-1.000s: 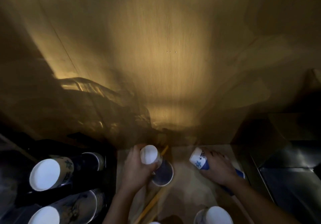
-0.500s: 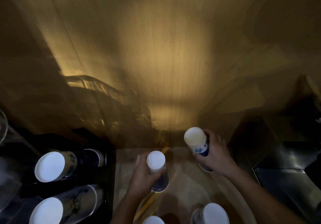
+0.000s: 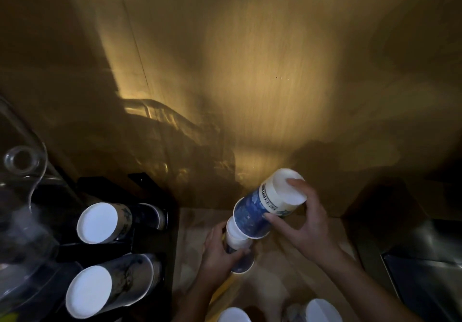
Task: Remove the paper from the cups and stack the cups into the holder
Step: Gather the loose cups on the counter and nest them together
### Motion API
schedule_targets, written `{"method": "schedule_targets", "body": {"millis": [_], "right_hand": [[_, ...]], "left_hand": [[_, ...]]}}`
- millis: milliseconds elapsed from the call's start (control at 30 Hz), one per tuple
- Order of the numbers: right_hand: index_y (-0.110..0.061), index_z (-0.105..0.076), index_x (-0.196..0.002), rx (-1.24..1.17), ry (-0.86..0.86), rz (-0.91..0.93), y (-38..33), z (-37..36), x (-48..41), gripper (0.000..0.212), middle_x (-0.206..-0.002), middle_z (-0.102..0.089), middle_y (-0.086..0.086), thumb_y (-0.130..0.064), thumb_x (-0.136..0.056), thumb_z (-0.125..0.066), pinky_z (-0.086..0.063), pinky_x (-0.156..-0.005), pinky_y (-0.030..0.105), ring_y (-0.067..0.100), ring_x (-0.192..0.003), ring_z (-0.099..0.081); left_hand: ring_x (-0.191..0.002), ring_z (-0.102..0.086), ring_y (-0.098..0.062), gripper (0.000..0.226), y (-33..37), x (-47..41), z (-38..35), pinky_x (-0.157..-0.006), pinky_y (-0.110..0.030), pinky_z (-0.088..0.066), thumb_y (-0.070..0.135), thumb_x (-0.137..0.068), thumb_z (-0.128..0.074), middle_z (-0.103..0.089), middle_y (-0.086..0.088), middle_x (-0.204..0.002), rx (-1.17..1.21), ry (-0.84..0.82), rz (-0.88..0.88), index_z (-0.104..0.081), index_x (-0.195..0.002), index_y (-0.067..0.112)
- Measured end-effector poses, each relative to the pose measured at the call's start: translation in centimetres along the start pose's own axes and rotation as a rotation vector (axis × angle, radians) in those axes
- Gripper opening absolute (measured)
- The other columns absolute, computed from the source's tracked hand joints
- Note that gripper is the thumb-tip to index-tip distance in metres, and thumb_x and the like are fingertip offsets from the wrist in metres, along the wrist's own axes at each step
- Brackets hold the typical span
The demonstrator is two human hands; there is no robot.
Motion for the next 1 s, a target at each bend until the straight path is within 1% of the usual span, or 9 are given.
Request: {"method": "schedule_targets", "body": {"millis": [133,233,333,400,500,567,700,867,1000], "right_hand": [[-0.052,-0.032,-0.116,0.041,-0.17,-0.033,1.6,-3.1,1.0,0.068,-0.118,-0.044,-0.015,-0.039,-0.065,-0.076,-0.033,-0.089,0.002,-0.002,-0.109,-0.043],[-0.056,-0.031,-0.115,0.073,-0.262,-0.083,3.4,-4.9,1.6,0.071,-0.118,-0.044,-0.008,-0.034,-0.067,-0.079,-0.029,-0.087,-0.002,-0.002,-0.107,-0.043],[-0.05,-0.031,-0.114,0.124,-0.327,-0.115,5.2,-5.9,1.8,0.068,-0.122,-0.041,-0.007,-0.032,-0.069,-0.078,-0.027,-0.088,-0.002,-0.002,-0.11,-0.039],[-0.042,-0.033,-0.119,0.176,-0.429,-0.159,6.5,-6.7,2.6,0.062,-0.129,-0.038,-0.003,-0.036,-0.072,-0.074,-0.03,-0.092,0.007,0.004,-0.114,-0.039],[-0.018,-0.042,-0.125,0.262,-0.561,-0.161,8.0,-7.9,4.4,0.056,-0.137,-0.037,0.005,-0.034,-0.078,-0.068,-0.039,-0.095,0.024,0.018,-0.12,-0.043],[-0.012,-0.045,-0.123,0.269,-0.575,-0.167,8.4,-8.2,5.0,0.052,-0.136,-0.039,0.008,-0.031,-0.08,-0.067,-0.042,-0.095,0.028,0.022,-0.118,-0.045],[-0.009,-0.048,-0.12,0.282,-0.565,-0.146,8.5,-8.3,4.6,0.049,-0.131,-0.043,0.009,-0.028,-0.079,-0.069,-0.037,-0.09,0.019,0.019,-0.114,-0.047],[-0.01,-0.049,-0.117,0.346,-0.575,-0.125,8.1,-8.2,4.3,0.048,-0.13,-0.046,0.011,-0.032,-0.078,-0.068,-0.048,-0.086,0.041,0.028,-0.11,-0.051],[-0.021,-0.045,-0.12,0.482,-0.596,-0.113,7.9,-8.0,4.3,0.047,-0.133,-0.045,0.004,-0.038,-0.08,-0.063,-0.035,-0.09,0.041,0.027,-0.115,-0.046]], "left_hand": [[-0.115,-0.057,-0.021,0.074,-0.9,-0.2,-0.3,-0.096,-0.053,-0.049,0.032,-0.048,-0.085,-0.06,-0.002,-0.122,0.01,-0.005,0.013,-0.05,-0.112,0.04],[-0.109,-0.062,-0.014,0.077,-1.5,0.0,-0.5,-0.094,-0.048,-0.052,0.03,-0.046,-0.088,-0.064,0.004,-0.118,-0.034,-0.001,0.03,-0.05,-0.111,0.043],[-0.099,-0.063,0.001,0.082,-2.0,0.3,-0.7,-0.084,-0.03,-0.057,0.05,-0.039,-0.089,-0.064,0.02,-0.11,-0.097,-0.007,0.043,-0.043,-0.106,0.061],[-0.099,-0.062,0.001,0.082,-1.9,0.6,-1.1,-0.084,-0.026,-0.056,0.06,-0.039,-0.084,-0.064,0.024,-0.109,-0.152,-0.037,0.04,-0.04,-0.107,0.064],[-0.104,-0.063,-0.014,0.075,-1.4,0.8,-1.7,-0.084,-0.021,-0.047,0.061,-0.047,-0.068,-0.066,0.01,-0.114,-0.257,-0.041,-0.015,-0.053,-0.118,0.043],[-0.1,-0.064,-0.016,0.076,-1.2,0.7,-1.8,-0.078,-0.017,-0.045,0.062,-0.046,-0.063,-0.067,0.008,-0.109,-0.261,-0.047,-0.03,-0.058,-0.116,0.034],[-0.103,-0.061,-0.008,0.066,-1.1,0.4,-1.9,-0.087,-0.028,-0.053,0.058,-0.048,-0.07,-0.063,0.014,-0.113,-0.239,-0.083,-0.027,-0.048,-0.11,0.051],[-0.112,-0.059,-0.015,0.073,-0.9,0.3,-2.0,-0.094,-0.037,-0.052,0.043,-0.056,-0.074,-0.062,0.005,-0.124,-0.283,-0.137,0.026,-0.05,-0.124,0.03],[-0.114,-0.059,-0.021,0.067,-0.2,0.3,-1.9,-0.096,-0.041,-0.05,0.027,-0.068,-0.077,-0.063,0.0,-0.127,-0.366,-0.17,0.062,-0.047,-0.127,0.024]]}}
Point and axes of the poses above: each hand's wrist, its own x-axis away from the middle knuckle, its own z-axis out of the back of the hand, y = z × x, the point moved 7 cm from there along -x, towards the middle knuckle
